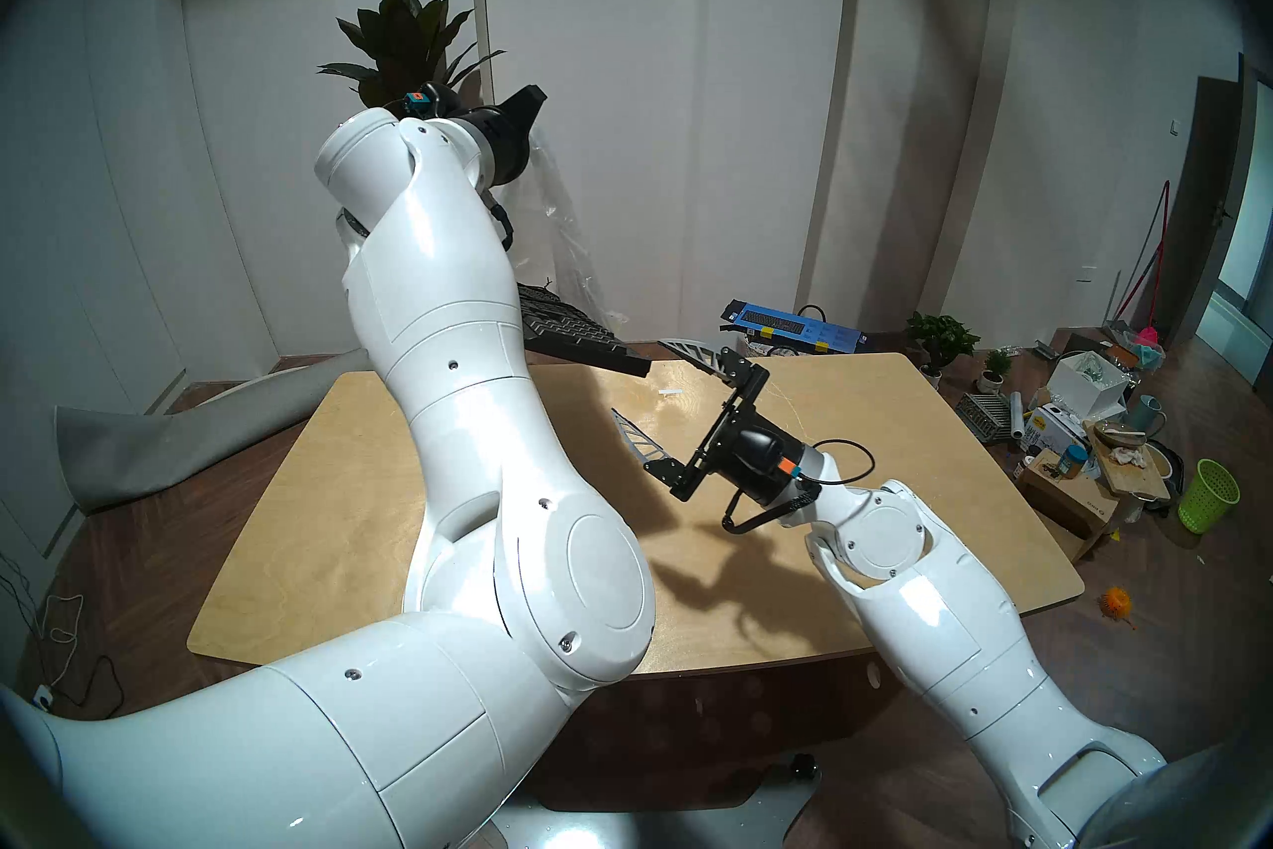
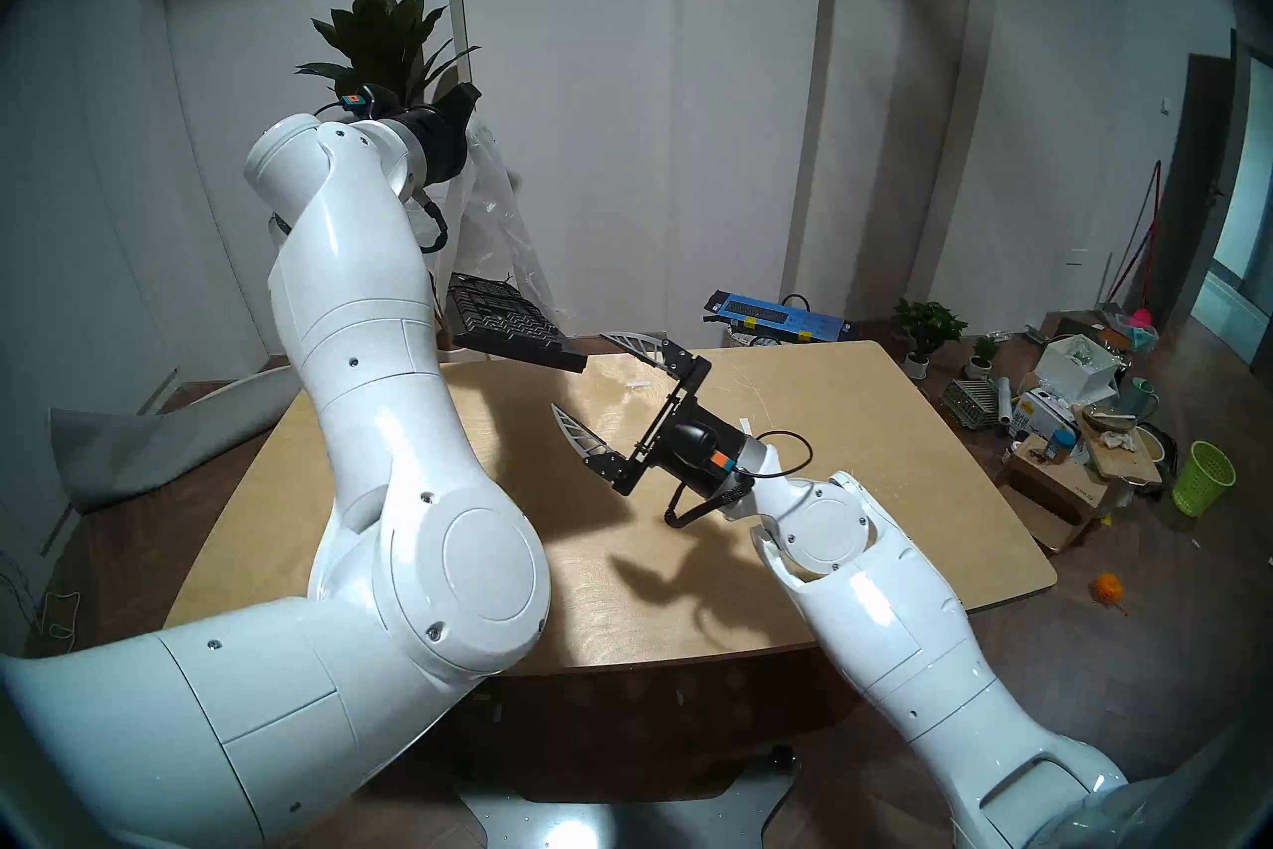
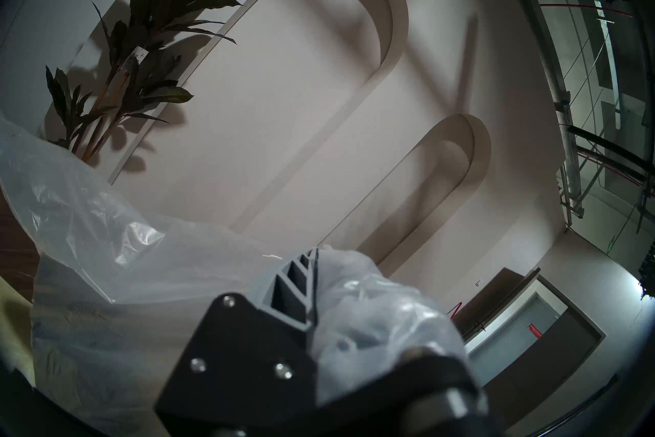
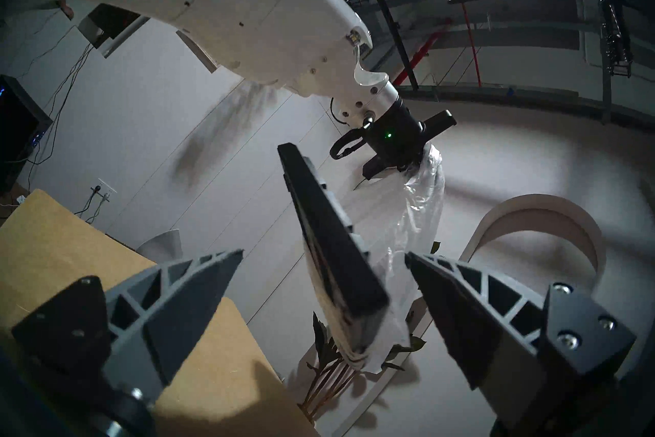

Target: Unwrap the new keyboard and set the wrapping aside

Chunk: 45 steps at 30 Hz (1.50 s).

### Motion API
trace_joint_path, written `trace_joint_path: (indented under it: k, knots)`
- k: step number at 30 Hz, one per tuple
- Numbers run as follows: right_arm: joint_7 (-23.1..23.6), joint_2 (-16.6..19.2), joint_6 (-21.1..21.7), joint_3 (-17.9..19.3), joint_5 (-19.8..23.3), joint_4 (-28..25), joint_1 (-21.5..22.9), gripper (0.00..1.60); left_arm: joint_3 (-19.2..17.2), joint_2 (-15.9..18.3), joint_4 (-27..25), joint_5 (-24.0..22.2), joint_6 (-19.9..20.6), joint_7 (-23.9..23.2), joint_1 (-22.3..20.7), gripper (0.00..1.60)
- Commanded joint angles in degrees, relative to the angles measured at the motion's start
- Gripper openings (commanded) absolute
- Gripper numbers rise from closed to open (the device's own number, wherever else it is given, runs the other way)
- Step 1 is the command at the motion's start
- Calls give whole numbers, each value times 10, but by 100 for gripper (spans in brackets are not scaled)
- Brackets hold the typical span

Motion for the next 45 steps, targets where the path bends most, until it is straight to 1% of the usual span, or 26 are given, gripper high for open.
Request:
trace_joint_path:
  k: [1,2,4,6,10,15,21,24,25,26,27,28,32,38,42,45]
  knots:
    - [-23,-65,-8,-7,-28,39,69,160,14,0,-10,-8,-8,-4,-26,0]
    - [-26,-66,-8,-3,-33,39,66,160,14,0,-10,-8,-8,-4,-26,0]
    - [-35,-78,-12,-4,-43,68,93,160,14,0,-10,-9,-8,-3,-26,0]
    - [-37,-85,-14,2,-48,70,92,160,14,0,-10,-9,-8,-3,-26,0]
    - [-46,-94,-24,1,-57,93,115,160,15,0,-10,-10,-8,-2,-26,0]
    - [-56,-106,-47,-2,-74,126,138,160,15,0,-10,-12,-9,-1,-26,0]
    - [-64,-120,-66,-4,-85,149,156,160,15,0,-10,-13,-9,1,-26,0]
    - [-66,-129,-83,-8,-90,172,166,160,15,0,-10,-14,-10,2,-26,0]
    - [-67,-131,-86,-9,-92,176,168,139,15,0,-10,-15,-10,2,-26,0]
    - [-67,-134,-91,-11,-92,181,171,109,16,0,-10,-15,-10,2,-25,0]
    - [-67,-137,-94,-12,-93,186,173,35,16,0,-10,-15,-10,2,-25,0]
    - [-67,-138,-96,-13,-94,189,176,0,16,0,-10,-15,-10,3,-25,0]
    - [-64,-143,-110,-15,-87,207,186,0,17,0,-10,-17,-11,4,-25,0]
    - [-59,-142,-124,-14,-71,207,194,0,18,0,-10,-19,-12,4,-24,0]
    - [-44,-133,-136,-19,-53,191,191,0,19,0,-10,-21,-12,5,-24,0]
    - [-33,-131,-147,-26,-40,168,178,0,20,0,-11,-22,-13,6,-23,0]
